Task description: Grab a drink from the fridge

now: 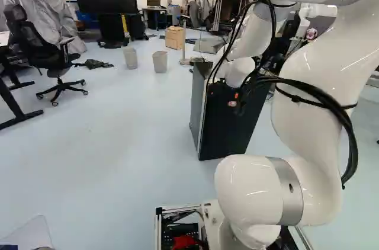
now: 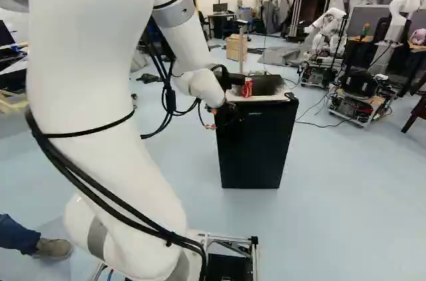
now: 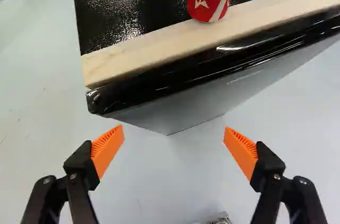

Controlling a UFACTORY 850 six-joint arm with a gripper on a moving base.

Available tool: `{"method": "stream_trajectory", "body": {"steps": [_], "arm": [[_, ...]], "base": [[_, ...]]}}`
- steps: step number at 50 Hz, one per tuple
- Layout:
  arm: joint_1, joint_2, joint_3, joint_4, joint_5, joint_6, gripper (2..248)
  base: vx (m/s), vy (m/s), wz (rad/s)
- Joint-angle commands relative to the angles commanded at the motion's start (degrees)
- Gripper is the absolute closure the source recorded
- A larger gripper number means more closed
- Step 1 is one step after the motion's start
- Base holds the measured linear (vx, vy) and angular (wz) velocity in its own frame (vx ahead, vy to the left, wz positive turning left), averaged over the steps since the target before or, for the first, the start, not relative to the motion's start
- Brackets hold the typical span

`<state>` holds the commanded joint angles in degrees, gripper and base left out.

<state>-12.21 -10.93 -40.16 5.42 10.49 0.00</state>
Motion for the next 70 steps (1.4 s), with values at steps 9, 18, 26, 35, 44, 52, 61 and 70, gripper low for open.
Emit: {"method": "stream_trajectory", "body": {"steps": [9,18,26,35,44,52,61,70], "arm": [[0.4,-0.8,-1.0,0.0,0.0,0.0,3],[0.6,-1.7,-2.0,0.0,0.0,0.0,3],[0.7,-2.4,-2.8,0.0,0.0,0.0,3],[0.7,-2.6,-3.1,0.0,0.0,0.0,3],[0.6,-1.9,-2.2,0.0,0.0,0.0,3],[0.3,-0.1,-0.1,0.0,0.0,0.0,3],[-0.1,2.1,2.5,0.0,0.2,0.0,3],[-0.3,4.5,5.1,0.0,2.8,0.0,3]], "base": [[0.000,0.000,0.000],[0.000,0.000,0.000],[0.000,0.000,0.000],[0.000,0.000,0.000],[0.000,0.000,0.000],[0.000,0.000,0.000],[0.000,0.000,0.000],[0.000,0.000,0.000]]}}
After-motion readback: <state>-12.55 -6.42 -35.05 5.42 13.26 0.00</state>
